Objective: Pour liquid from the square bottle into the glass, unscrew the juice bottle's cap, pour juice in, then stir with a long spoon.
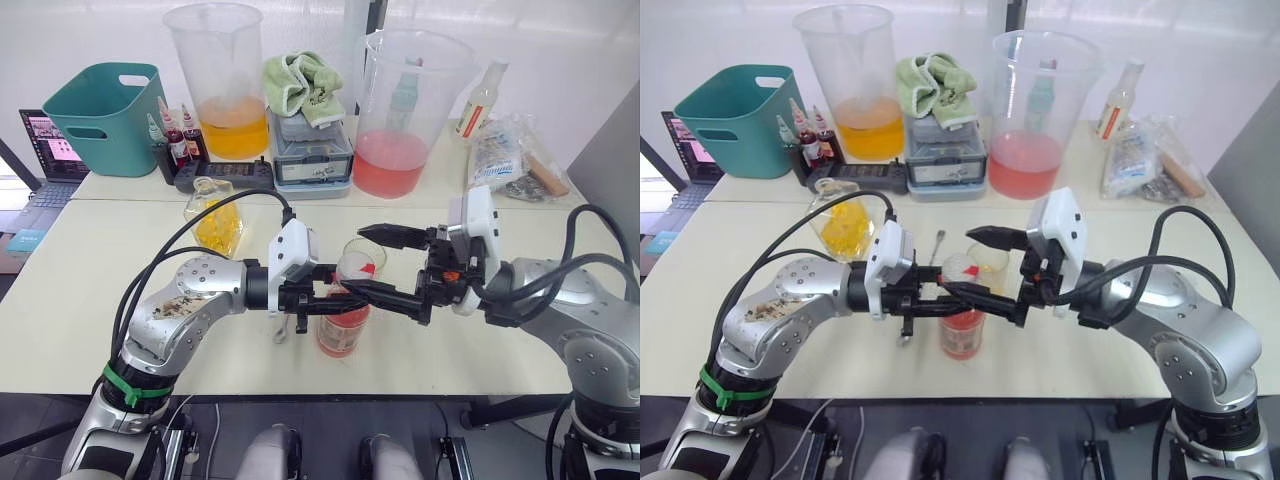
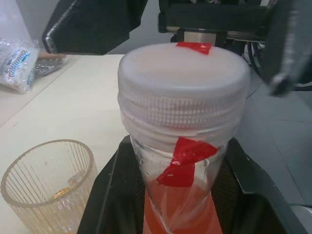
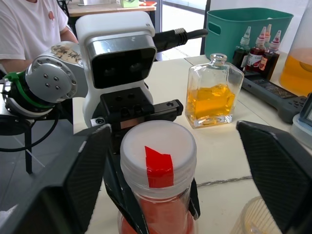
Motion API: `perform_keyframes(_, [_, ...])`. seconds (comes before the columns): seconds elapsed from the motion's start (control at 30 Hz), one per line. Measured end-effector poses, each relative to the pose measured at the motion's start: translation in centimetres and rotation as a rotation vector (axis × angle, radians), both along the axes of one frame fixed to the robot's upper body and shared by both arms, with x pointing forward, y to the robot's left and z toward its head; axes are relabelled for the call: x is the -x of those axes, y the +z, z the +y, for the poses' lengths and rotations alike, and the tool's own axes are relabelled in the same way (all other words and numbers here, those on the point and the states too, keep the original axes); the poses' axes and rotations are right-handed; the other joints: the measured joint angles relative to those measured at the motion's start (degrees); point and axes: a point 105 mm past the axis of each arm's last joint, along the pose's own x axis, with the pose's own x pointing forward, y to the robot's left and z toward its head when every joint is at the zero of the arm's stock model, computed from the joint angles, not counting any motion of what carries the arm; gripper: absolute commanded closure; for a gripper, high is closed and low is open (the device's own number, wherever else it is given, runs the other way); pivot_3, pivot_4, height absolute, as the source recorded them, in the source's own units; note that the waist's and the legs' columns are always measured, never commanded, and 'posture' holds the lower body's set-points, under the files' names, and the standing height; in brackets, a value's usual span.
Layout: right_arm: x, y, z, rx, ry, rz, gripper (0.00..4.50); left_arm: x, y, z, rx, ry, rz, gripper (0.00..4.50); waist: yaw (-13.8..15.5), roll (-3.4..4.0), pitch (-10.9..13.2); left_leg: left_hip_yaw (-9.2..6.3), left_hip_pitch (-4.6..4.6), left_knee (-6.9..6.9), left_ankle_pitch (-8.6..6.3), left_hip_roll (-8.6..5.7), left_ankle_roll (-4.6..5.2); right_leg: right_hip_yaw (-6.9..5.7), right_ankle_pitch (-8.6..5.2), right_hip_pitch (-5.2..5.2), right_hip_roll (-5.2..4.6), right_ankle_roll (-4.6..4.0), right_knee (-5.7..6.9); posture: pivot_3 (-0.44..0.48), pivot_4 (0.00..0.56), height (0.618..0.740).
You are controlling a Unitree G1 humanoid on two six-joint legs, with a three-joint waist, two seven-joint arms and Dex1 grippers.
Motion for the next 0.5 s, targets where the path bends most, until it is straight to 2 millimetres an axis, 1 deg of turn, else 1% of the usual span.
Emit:
perform_keyframes(0.03, [0.07,-0.13,0.1,0.008,0.006,0.003,1.94,-0.01,0.0,0.0,0.0,0.0,-0.001,3.19,0.0,0.0,0.0,0.0,0.0,0.0,0.0,0.0,0.0,0.0,0.0,0.0,0.0,0.0,0.0,0.0,0.15,0.739])
perform_keyframes(0.13, [0.28,-0.23,0.27,0.018,0.019,0.0,2.82,-0.06,-0.04,0.03,0.004,0.003,-0.001,3.19,0.0,0.0,0.0,0.0,0.0,0.0,-0.01,0.0,0.03,0.0,0.0,0.02,0.0,0.0,-0.02,0.0,0.15,0.739])
perform_keyframes(0.27, [0.28,-0.29,0.34,0.019,0.026,-0.001,2.83,-0.03,-0.14,0.11,0.01,0.005,-0.003,3.19,0.0,0.0,0.0,-0.01,0.0,0.01,-0.01,0.01,0.02,0.0,0.0,0.02,0.01,0.0,-0.02,0.0,0.15,0.739])
perform_keyframes(0.37, [0.29,-0.35,0.4,0.034,0.065,-0.016,2.83,0.0,-0.26,0.17,0.011,0.006,0.0,3.19,0.0,0.0,0.0,0.0,0.02,0.01,-0.02,0.01,0.05,0.0,0.0,0.04,0.02,0.0,-0.03,0.0,0.15,0.739])
perform_keyframes(0.47, [0.06,-0.34,0.06,0.084,0.169,-0.032,2.83,0.23,-0.31,-0.01,0.007,-0.005,-0.005,3.19,0.0,0.0,0.0,-0.01,0.02,0.04,-0.05,0.0,0.11,0.0,0.0,0.08,0.05,0.01,-0.05,0.0,0.15,0.739])
perform_keyframes(0.5, [-0.24,-0.13,-0.38,0.117,0.251,-0.029,2.83,0.38,-0.29,-0.3,0.006,-0.014,-0.008,3.19,-0.1,0.01,0.0,0.0,0.04,0.1,-0.23,0.0,0.39,0.01,0.0,0.1,0.06,0.01,-0.06,0.0,0.15,0.739])
